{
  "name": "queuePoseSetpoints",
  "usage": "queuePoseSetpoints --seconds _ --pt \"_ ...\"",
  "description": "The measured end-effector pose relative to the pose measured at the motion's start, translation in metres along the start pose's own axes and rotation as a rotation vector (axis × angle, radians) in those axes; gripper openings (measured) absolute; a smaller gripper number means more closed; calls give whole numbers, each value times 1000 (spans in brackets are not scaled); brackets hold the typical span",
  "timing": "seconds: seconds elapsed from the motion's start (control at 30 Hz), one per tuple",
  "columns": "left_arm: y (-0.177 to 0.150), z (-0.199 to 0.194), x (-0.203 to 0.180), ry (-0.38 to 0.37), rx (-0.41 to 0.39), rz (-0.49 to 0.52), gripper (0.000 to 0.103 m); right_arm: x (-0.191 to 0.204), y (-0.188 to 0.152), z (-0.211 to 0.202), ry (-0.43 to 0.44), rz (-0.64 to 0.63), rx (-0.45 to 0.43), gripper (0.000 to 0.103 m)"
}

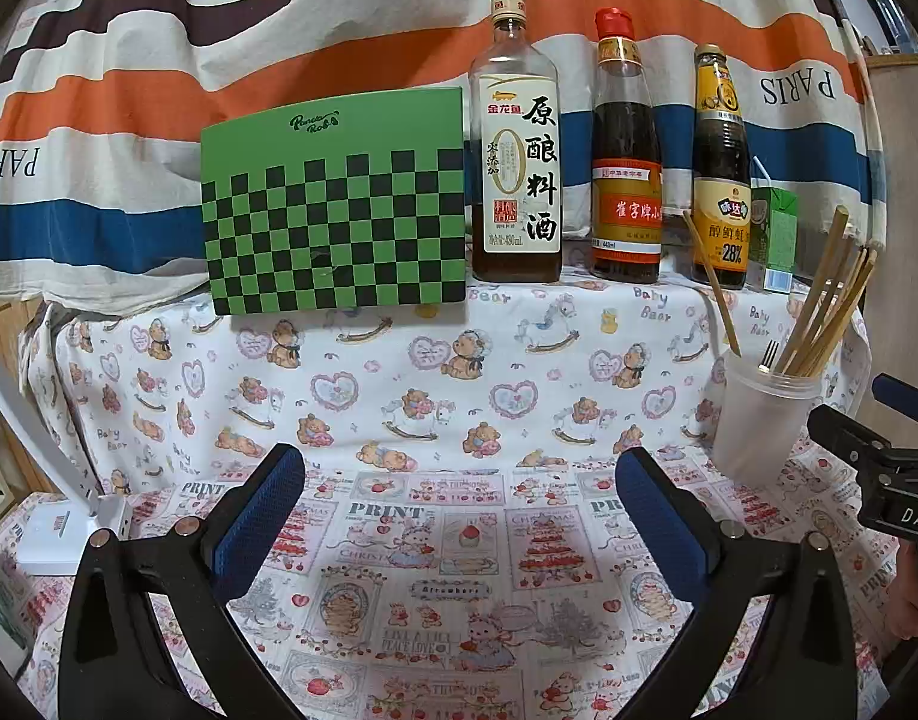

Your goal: Organize utensils

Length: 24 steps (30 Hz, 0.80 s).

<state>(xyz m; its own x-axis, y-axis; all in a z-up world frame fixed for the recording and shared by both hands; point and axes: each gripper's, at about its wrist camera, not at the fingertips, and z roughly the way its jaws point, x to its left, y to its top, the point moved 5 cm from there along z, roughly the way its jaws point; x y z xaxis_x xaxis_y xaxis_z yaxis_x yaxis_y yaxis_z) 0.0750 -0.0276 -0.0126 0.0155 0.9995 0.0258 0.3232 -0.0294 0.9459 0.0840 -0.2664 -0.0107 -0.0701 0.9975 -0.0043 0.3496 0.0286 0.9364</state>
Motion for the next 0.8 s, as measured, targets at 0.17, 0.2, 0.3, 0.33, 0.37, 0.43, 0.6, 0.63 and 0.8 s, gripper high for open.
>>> queuePoseSetpoints --seconds 0.17,0.2,0.3,0.33,0.37,0.43,0.6,0.63,0.8 --pt "0 0 1 0 0 0 103 0 0 1 1 -1 1 103" --pt "0 0 0 -1 0 0 103 0 0 1 1 -1 1 103" --pt "0 0 0 0 0 1 103 0 0 1 1 -1 1 103" --pt "0 0 0 -1 0 1 103 0 0 1 1 -1 1 103" --pt "0 0 0 0 1 0 103 0 0 1 1 -1 1 103" --pt "0 0 0 -1 0 0 103 0 0 1 1 -1 1 103" --pt "-1 1 2 4 3 -2 103 0 0 1 1 0 1 103" --pt "-1 1 2 4 4 -2 103 0 0 1 1 -1 2 103" --pt "-2 1 3 3 9 -1 103 -1 -1 1 1 -2 3 103"
